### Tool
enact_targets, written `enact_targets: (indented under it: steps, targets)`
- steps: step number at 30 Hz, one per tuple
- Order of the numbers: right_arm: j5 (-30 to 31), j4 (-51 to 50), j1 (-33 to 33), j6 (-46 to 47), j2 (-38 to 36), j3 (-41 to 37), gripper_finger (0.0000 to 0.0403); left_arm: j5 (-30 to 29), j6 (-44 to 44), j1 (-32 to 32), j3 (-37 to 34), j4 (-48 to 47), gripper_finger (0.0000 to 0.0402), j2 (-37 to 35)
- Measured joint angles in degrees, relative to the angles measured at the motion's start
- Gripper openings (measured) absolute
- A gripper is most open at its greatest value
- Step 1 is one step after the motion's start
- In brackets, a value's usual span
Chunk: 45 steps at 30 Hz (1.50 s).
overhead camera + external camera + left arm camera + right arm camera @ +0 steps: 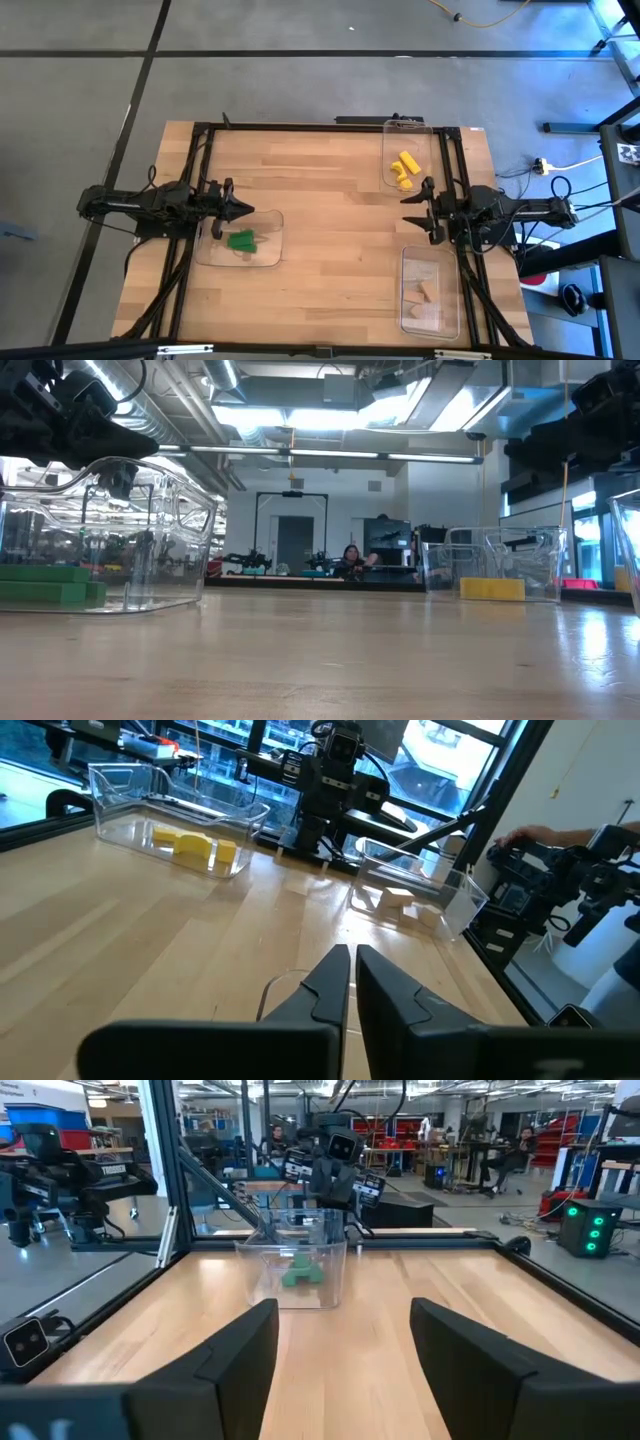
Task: Sort & place blocks by color
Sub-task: Return to Home Position
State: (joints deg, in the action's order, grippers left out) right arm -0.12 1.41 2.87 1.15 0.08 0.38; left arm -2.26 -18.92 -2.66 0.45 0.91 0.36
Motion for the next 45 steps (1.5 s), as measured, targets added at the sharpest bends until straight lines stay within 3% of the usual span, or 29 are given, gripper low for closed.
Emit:
enact_targets:
  steps: [10, 45]
  targets:
    - [0.0, 0.0, 0.0, 0.0, 0.1, 0.0, 0.0232, 0.0, 0.0, 0.0, 0.0, 0.0, 0.0026, 0.0]
    - [0.0, 0.0, 0.0, 0.0, 0.1, 0.0, 0.0232, 0.0, 0.0, 0.0, 0.0, 0.0, 0.0, 0.0]
